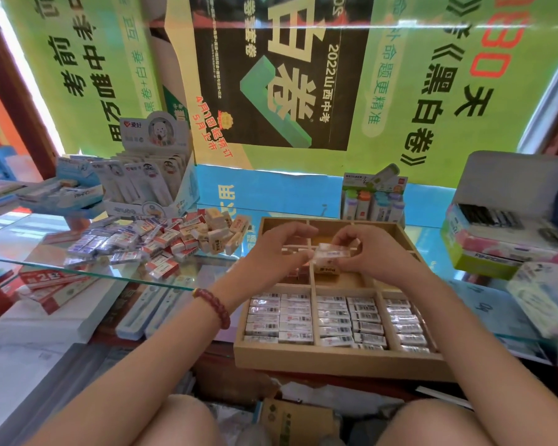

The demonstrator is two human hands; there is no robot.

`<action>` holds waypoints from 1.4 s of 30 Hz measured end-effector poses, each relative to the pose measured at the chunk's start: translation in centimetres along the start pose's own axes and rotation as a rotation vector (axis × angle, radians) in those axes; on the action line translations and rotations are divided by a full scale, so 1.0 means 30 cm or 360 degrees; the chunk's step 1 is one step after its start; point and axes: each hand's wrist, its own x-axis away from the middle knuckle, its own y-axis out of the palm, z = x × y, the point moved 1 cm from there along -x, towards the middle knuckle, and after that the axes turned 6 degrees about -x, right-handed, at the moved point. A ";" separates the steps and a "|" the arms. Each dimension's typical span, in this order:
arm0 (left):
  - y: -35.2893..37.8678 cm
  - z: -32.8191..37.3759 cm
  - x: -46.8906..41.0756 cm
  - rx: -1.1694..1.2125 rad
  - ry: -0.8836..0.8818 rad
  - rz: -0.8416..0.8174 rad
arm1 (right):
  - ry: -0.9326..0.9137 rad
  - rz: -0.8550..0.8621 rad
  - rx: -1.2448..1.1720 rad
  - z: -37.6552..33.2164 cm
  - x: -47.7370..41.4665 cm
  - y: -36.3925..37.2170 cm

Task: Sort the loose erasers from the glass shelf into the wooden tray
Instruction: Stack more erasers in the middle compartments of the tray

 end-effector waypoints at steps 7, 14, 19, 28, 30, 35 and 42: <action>-0.007 -0.042 -0.017 -0.0117 -0.0060 0.0043 | 0.0053 -0.0100 0.0480 0.026 0.005 0.059; -0.020 -0.066 -0.006 -0.0300 -0.0083 -0.0006 | 0.0171 -0.0082 0.0533 0.029 -0.002 0.029; -0.034 -0.094 0.001 -0.0424 -0.0096 -0.0069 | 0.0251 -0.0133 0.0485 0.039 0.005 0.025; -0.127 -0.197 0.030 -0.0629 -0.0219 0.0220 | -0.0138 0.0003 0.0088 -0.059 0.007 0.024; -0.163 -0.260 0.040 -0.0753 -0.0360 0.0339 | -0.0244 -0.0058 -0.0013 -0.107 0.010 0.045; -0.242 -0.374 0.035 -0.0999 -0.0382 0.0584 | -0.0341 -0.0207 -0.0113 -0.181 0.009 0.111; -0.230 -0.402 -0.013 -0.1188 -0.0397 0.0788 | -0.0368 -0.0347 0.0030 -0.205 -0.018 0.166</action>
